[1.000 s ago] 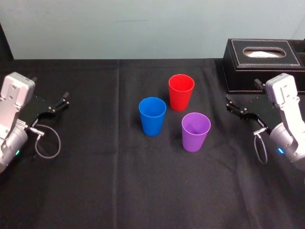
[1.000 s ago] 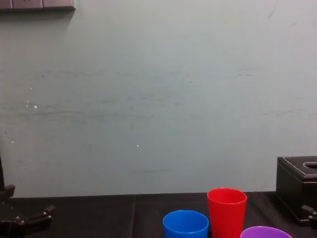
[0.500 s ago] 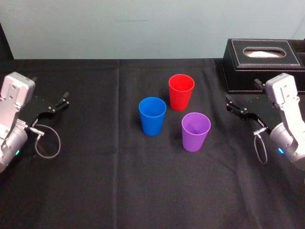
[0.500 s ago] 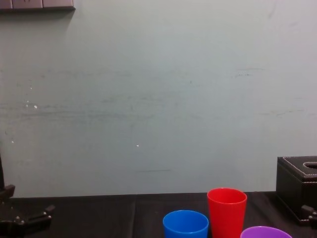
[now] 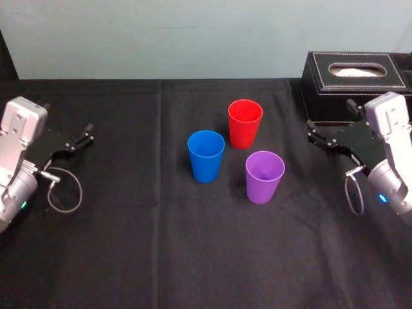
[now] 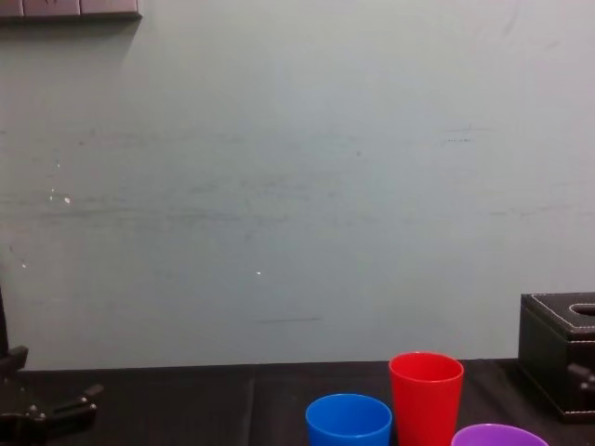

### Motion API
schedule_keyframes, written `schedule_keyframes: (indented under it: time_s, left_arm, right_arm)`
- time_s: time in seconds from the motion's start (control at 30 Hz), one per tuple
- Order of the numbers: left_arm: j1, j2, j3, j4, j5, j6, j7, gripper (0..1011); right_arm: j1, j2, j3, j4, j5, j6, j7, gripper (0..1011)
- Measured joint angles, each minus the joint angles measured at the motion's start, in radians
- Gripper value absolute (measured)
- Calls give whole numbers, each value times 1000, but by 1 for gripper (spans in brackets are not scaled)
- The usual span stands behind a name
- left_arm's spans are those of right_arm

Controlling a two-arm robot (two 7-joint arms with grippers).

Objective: Stack the three plastic cups sequentially using one hand.

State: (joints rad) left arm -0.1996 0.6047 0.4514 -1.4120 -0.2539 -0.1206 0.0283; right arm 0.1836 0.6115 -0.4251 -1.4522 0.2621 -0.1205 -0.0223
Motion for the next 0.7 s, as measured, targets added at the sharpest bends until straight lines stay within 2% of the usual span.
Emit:
schedule_keyframes:
  time_s: [0.1,0.2,0.23,0.4,0.5,0.57,0.63,0.7]
  left_arm:
    - [0,0,0,0,0,0,0,1005]
    - [0,0,0,0,0,0,0,1005]
    - [0,0,0,0,0,0,0,1005]
    - [0,0,0,0,0,0,0,1005]
    - [0,0,0,0,0,0,0,1005]
    - [0,0,0,0,0,0,0,1005]
    - [0,0,0,0,0,0,0,1005]
    - [0,0,0,0,0,0,0,1005]
  right_arm:
    - [-25,12,19,-37,13,0,8,1003]
    - [-84,40,51,-97,53,-8,37,1003]
    - [-84,40,51,-97,53,-8,37,1003]
    - [-179,79,90,-159,126,-40,107,1003]
    - [-255,102,110,-187,177,-86,166,1003]
    - [-270,105,112,-191,186,-97,179,1003]
    - [-318,112,113,-194,210,-137,227,1003]
    - [-332,112,110,-194,215,-153,246,1003]
